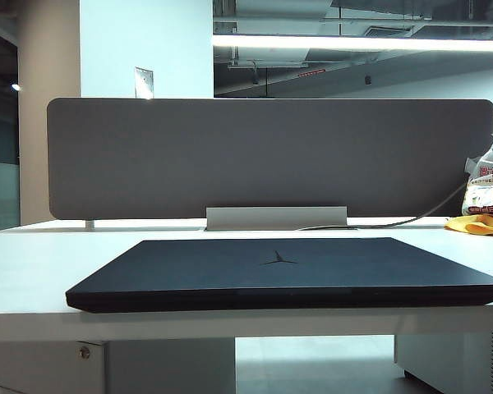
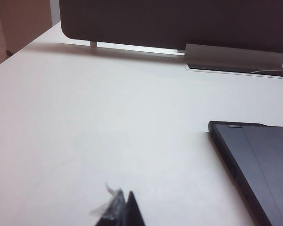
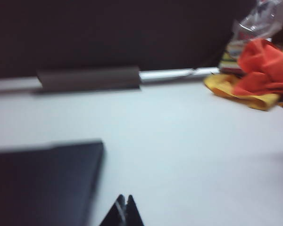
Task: Open the lid of the laptop and use the keypad to enter the password "123".
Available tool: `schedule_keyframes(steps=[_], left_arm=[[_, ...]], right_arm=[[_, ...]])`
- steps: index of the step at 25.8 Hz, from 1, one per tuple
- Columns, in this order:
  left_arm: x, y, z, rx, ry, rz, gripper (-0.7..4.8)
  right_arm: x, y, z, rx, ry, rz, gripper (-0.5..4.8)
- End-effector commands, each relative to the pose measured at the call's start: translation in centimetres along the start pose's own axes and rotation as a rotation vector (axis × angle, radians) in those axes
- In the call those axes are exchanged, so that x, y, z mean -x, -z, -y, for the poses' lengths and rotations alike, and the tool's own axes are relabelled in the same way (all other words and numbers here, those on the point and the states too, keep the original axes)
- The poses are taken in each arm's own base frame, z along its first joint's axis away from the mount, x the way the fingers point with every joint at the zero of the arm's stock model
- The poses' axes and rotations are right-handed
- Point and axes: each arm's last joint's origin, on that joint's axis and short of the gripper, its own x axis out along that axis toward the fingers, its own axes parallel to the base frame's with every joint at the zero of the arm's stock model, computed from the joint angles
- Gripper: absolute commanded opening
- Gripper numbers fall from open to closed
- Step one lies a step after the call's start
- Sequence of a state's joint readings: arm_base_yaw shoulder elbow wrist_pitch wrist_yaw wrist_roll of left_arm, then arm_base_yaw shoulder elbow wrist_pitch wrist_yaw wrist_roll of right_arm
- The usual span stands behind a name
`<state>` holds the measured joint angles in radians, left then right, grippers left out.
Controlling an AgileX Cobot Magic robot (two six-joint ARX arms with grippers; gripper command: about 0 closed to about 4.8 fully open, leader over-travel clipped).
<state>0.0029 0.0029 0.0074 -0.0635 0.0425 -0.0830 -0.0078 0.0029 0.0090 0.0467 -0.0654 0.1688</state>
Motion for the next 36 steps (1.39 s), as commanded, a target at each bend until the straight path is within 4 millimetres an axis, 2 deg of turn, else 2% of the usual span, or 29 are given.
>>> schedule_keyframes(steps=[1, 4, 9, 11, 12, 15, 17, 21, 22, 28, 31, 36], left_arm=[[0.0, -0.2, 0.0, 0.022, 0.011, 0.019, -0.04], [0.0, -0.2, 0.0, 0.043, 0.011, 0.018, -0.04], [0.0, -0.5, 0.1, 0.066, 0.015, 0.048, -0.04], [0.0, -0.9, 0.2, 0.15, 0.049, 0.087, -0.03], [0.1, -1.2, 0.4, 0.208, 0.114, 0.106, -0.05], [0.4, -1.9, 0.7, 0.223, 0.207, 0.082, -0.05], [0.8, -2.9, 0.8, 0.255, 0.205, 0.054, -0.05], [2.0, -6.3, 1.3, 0.249, 0.254, 0.062, -0.05], [2.3, -7.4, 1.4, 0.248, 0.273, 0.054, -0.05], [2.4, -10.7, 1.9, 0.247, 0.326, 0.003, -0.05], [2.0, -12.3, 2.2, 0.22, 0.38, -0.039, -0.05], [1.4, -14.9, 2.6, 0.178, 0.446, -0.133, -0.05]], right_arm=[[0.0, -0.3, -0.1, -0.226, -0.019, 0.041, -0.01], [0.0, -0.3, -0.1, -0.226, -0.023, 0.04, -0.01], [0.0, -0.4, -0.4, -0.24, -0.133, 0.01, -0.02], [0.1, -0.6, -0.6, -0.247, -0.16, -0.002, -0.03], [0.2, -1.0, -0.6, -0.25, -0.154, -0.016, -0.04], [0.7, -2.7, -0.9, -0.251, -0.119, -0.015, -0.04], [1.1, -4.0, -1.1, -0.249, -0.109, 0.002, -0.04], [0.9, -6.2, -1.4, -0.255, -0.093, -0.038, -0.05], [0.5, -7.1, -1.6, -0.26, -0.108, -0.079, -0.05], [-1.9, -9.9, -2.4, -0.278, -0.168, -0.21, -0.05], [-3.3, -10.9, -2.9, -0.288, -0.178, -0.303, -0.05], [-5.5, -11.0, -4.2, -0.297, -0.218, -0.482, -0.05]])
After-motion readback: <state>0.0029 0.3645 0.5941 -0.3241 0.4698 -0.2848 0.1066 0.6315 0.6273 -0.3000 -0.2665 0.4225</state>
